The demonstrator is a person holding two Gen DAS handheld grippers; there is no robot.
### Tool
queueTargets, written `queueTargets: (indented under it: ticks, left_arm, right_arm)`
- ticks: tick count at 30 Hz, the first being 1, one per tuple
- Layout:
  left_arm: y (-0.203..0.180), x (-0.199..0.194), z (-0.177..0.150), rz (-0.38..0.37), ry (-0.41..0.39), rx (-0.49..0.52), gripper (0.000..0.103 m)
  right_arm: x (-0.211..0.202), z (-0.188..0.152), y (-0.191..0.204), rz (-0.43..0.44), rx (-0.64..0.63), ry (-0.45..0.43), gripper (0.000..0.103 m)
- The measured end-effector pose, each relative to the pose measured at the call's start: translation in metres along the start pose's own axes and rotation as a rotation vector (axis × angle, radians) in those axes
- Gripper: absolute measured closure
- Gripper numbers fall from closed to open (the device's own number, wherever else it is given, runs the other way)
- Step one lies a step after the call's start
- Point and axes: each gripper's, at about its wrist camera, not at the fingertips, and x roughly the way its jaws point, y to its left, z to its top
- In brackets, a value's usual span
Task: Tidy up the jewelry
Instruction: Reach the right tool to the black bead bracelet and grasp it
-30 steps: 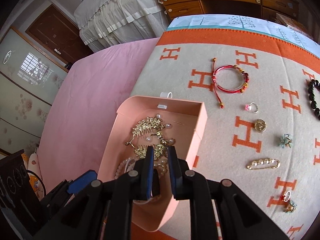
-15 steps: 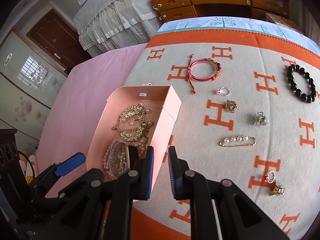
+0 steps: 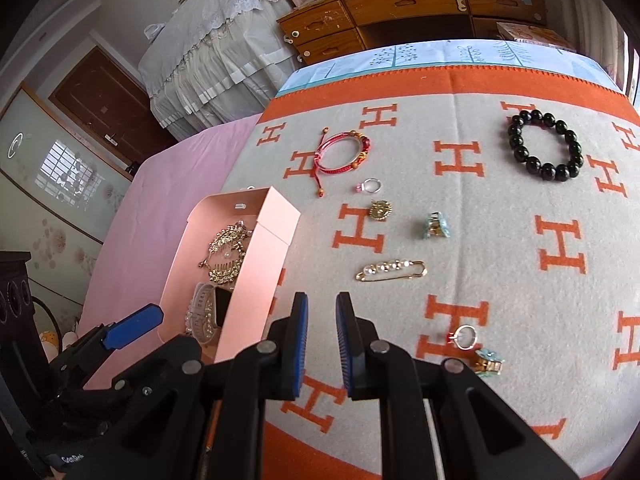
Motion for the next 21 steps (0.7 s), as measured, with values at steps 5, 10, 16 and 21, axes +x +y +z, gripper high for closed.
queueTargets:
  ticks: [5,10,16,21]
  left_arm:
    - [-0.03,0.002,0.006,0.017,-0.004,0.062,0.016]
    - [-0.053,0.006,0.02,0.007,0.008,0.099,0.016]
    - [-0.075,0.008,0.059,0.005,-0.001,0.127,0.016]
    - [-0.096,0.016,0.101,0.015,-0.003,0.17,0.016]
  right_arm:
    - [-0.012,-0.001,-0.026,0.005,0.042,-0.027,0.089]
    - [-0.028,0.002,-0.052,-0.018,0.076,-0.06,0.089]
    - [-0.06,0.021,-0.085,-0.094,0.105,-0.131,0.089]
    - [-0.08,0.051,-0.115,-0.177,0.126,-0.165,0.089]
